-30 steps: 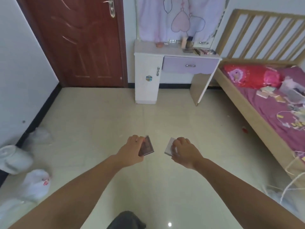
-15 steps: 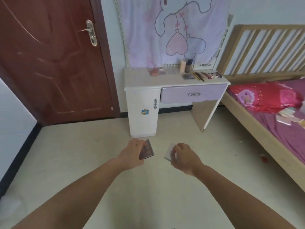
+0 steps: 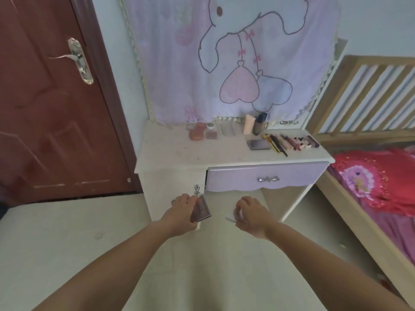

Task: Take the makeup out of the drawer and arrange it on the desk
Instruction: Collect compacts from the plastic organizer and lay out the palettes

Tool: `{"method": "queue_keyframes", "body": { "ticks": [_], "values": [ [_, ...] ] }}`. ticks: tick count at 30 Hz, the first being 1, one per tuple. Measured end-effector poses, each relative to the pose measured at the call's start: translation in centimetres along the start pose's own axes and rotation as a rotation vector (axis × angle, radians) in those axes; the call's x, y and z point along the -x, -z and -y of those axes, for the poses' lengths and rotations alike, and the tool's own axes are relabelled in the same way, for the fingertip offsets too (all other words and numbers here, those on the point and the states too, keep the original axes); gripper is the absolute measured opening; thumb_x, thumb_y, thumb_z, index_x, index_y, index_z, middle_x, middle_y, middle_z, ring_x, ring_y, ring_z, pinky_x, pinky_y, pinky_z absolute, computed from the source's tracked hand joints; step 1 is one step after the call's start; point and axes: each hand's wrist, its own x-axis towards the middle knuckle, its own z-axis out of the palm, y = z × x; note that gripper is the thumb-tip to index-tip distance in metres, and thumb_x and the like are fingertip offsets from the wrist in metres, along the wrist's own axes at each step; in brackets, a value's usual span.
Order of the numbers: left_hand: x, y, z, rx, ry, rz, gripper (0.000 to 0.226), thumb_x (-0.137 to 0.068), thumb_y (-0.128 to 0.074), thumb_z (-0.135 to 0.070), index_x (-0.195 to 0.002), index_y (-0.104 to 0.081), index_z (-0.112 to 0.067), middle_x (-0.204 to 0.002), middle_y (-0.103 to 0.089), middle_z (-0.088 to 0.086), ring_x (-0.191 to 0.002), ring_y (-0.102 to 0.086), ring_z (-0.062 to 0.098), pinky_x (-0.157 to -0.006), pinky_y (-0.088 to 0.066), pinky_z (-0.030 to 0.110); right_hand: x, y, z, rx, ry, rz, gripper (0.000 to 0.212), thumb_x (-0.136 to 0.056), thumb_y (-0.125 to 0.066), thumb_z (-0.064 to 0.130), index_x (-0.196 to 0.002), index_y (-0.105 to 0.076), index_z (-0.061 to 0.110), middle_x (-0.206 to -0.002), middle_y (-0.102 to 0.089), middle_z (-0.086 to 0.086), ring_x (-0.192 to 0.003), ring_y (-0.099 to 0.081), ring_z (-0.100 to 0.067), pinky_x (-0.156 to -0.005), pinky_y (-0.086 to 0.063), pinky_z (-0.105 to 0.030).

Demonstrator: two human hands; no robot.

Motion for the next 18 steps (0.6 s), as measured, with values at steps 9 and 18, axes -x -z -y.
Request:
{"method": "queue_keyframes", "body": {
  "ticks": [9, 18],
  "values": [
    [-19.3, 1.3, 3.5, 0.045, -0.016, 0.066, 0.063, -0.076, -0.063, -0.026, -0.132, -0.035, -0.014, -0.128, -0.036, 0.008, -0.121, -0.034, 0.026, -0.095, -0.041, 0.033, -18.1, 2.9, -8.3, 0.001, 0.047, 0.063, 0.035, -0.079, -0.068, 0.03, -0.105, -0.05, 0.015, -0.118, -0.047, -0.003, -0.11, -0.045, -0.024, -0.09, -0.042, -0.033],
    [-35.9, 3.0, 6.3, 0.031, -0.068, 0.228, 0.065, -0.076, -0.063, -0.026, -0.132, -0.032, -0.017, -0.128, -0.032, 0.008, -0.118, -0.032, 0.026, -0.089, -0.044, 0.036, -32.8, 4.1, -14.7, -0.021, -0.022, 0.089, 0.027, -0.078, -0.064, 0.015, -0.1, -0.051, 0.01, -0.114, -0.047, -0.007, -0.104, -0.046, -0.028, -0.086, -0.039, -0.032]
  ]
}}
